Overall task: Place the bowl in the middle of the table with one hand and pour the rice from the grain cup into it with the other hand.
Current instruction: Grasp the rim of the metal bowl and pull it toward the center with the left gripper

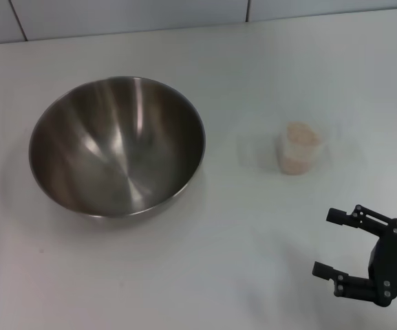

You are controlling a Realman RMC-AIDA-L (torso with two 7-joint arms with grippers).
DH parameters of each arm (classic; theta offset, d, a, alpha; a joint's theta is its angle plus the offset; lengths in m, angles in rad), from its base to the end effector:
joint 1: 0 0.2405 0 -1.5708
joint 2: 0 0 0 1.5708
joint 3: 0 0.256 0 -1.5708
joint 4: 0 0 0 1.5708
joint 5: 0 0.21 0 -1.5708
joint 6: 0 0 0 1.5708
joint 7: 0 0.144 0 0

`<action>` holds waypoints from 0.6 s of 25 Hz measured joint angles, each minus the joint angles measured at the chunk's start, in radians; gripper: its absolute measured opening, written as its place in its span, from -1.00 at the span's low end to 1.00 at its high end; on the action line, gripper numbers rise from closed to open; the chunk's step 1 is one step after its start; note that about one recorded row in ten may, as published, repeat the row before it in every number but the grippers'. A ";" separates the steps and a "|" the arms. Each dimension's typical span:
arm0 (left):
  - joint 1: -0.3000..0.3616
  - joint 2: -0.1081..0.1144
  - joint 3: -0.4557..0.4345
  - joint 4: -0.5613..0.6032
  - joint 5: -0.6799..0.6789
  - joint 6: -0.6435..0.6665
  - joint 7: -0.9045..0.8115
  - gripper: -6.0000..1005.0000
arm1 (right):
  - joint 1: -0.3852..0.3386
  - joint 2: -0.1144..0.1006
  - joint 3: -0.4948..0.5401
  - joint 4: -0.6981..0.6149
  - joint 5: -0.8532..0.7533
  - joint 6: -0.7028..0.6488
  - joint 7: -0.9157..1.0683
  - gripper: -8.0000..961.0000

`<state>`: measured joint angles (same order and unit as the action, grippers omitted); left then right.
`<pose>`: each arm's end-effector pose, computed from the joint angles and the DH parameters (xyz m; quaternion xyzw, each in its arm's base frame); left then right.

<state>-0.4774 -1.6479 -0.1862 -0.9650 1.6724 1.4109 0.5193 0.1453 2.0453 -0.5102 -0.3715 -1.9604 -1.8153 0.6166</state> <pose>-0.2412 0.3229 0.0419 -0.7081 -0.0163 -0.3337 0.6220 0.3456 0.1715 -0.0050 -0.9100 0.1155 0.3221 0.2344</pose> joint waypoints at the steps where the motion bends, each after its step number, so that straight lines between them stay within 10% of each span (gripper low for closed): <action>1: 0.040 0.079 -0.136 -0.150 0.072 -0.215 0.016 0.31 | 0.000 0.000 0.000 -0.001 0.000 -0.001 0.001 0.72; 5: 0.161 0.142 -0.463 -0.372 0.258 -0.687 -0.054 0.31 | 0.000 0.000 -0.002 -0.002 0.000 -0.001 0.002 0.72; 7: 0.207 0.133 -0.581 -0.439 0.323 -0.844 -0.070 0.31 | 0.001 0.000 -0.002 -0.003 0.000 -0.001 0.002 0.72; 8: 0.278 0.082 -0.765 -0.538 0.425 -1.079 -0.081 0.31 | 0.000 0.001 -0.002 -0.003 0.000 -0.001 0.002 0.72; 10: 0.278 0.082 -0.765 -0.538 0.425 -1.079 -0.081 0.31 | 0.000 0.001 -0.004 -0.003 0.000 -0.001 0.002 0.72; 11: 0.352 -0.098 -1.106 -0.701 0.587 -1.532 -0.047 0.31 | 0.001 0.001 -0.006 -0.003 0.000 -0.001 0.002 0.72; 12: 0.352 -0.098 -1.106 -0.701 0.587 -1.532 -0.047 0.31 | 0.000 0.001 -0.007 -0.004 0.000 0.001 0.002 0.72; 13: 0.343 -0.234 -1.299 -0.752 0.614 -1.796 0.047 0.31 | 0.000 0.001 -0.009 -0.004 0.000 0.002 0.002 0.72; 14: 0.343 -0.234 -1.299 -0.752 0.614 -1.796 0.047 0.32 | 0.000 0.002 -0.009 -0.004 0.000 0.004 0.002 0.72; 15: 0.320 -0.337 -1.455 -0.771 0.610 -2.017 0.147 0.32 | 0.000 0.003 -0.009 -0.004 -0.002 0.005 0.002 0.72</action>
<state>-0.1569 -1.9848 -1.6414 -1.7361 2.2828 -0.6056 0.6663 0.1457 2.0487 -0.5189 -0.3751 -1.9627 -1.8104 0.6190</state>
